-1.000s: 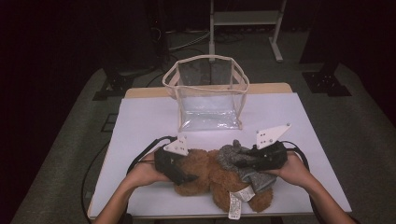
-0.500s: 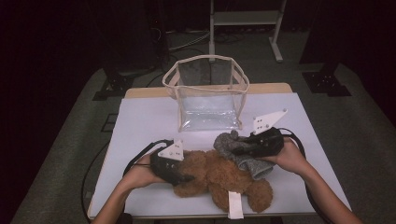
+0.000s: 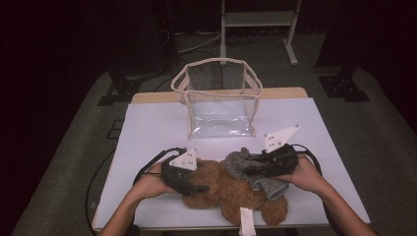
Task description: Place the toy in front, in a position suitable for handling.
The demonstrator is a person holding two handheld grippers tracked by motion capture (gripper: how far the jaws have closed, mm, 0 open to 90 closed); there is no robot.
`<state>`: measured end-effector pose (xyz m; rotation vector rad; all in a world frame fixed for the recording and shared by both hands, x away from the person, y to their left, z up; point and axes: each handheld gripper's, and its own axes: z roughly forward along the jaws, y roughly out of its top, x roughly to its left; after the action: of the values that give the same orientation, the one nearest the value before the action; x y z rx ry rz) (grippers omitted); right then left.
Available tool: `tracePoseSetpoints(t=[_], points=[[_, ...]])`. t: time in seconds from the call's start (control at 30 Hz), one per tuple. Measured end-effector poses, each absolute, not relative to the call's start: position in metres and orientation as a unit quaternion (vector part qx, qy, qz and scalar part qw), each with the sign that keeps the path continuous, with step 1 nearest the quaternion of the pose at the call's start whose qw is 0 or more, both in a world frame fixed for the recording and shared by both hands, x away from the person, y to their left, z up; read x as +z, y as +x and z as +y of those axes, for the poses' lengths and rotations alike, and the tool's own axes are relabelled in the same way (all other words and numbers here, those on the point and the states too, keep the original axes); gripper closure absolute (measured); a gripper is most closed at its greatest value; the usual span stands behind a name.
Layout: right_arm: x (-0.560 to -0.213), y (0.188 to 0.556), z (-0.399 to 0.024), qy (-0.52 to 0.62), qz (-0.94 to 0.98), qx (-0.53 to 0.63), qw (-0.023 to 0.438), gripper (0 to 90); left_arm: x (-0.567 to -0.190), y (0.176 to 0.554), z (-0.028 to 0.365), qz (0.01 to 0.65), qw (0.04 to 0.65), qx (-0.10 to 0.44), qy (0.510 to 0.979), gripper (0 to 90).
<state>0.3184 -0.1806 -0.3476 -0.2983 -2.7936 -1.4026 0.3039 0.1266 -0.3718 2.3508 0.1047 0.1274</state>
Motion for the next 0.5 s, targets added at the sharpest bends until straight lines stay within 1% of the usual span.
tracePoseSetpoints(t=[0.07, 0.1, 0.17, 0.27, 0.33, 0.47, 0.5], points=[[-0.346, 0.321, -0.175, -0.089, -0.892, -0.444, 0.002, 75.2, -0.372, 0.303, 0.127, 0.037, 0.382, 0.052, 0.922, 35.0], [-0.346, 0.325, -0.161, -0.083, -0.897, -0.434, 0.003, 75.1, -0.373, 0.302, 0.128, 0.036, 0.382, 0.053, 0.922, 35.0], [-0.346, 0.329, -0.151, -0.076, -0.898, -0.432, 0.007, 75.1, -0.373, 0.300, 0.129, 0.030, 0.379, 0.053, 0.923, 35.0], [-0.348, 0.333, -0.140, -0.067, -0.900, -0.431, 0.013, 75.0, -0.374, 0.299, 0.131, 0.030, 0.375, 0.055, 0.925, 35.1], [-0.348, 0.333, -0.140, -0.068, -0.899, -0.432, 0.015, 75.0, -0.374, 0.298, 0.132, 0.031, 0.375, 0.055, 0.925, 35.3], [-0.347, 0.333, -0.155, -0.084, -0.892, -0.444, 0.014, 75.0, -0.375, 0.296, 0.135, 0.033, 0.381, 0.053, 0.922, 35.3], [-0.348, 0.332, -0.170, -0.096, -0.887, -0.451, 0.010, 74.9, -0.376, 0.295, 0.136, 0.036, 0.386, 0.051, 0.921, 35.0]])
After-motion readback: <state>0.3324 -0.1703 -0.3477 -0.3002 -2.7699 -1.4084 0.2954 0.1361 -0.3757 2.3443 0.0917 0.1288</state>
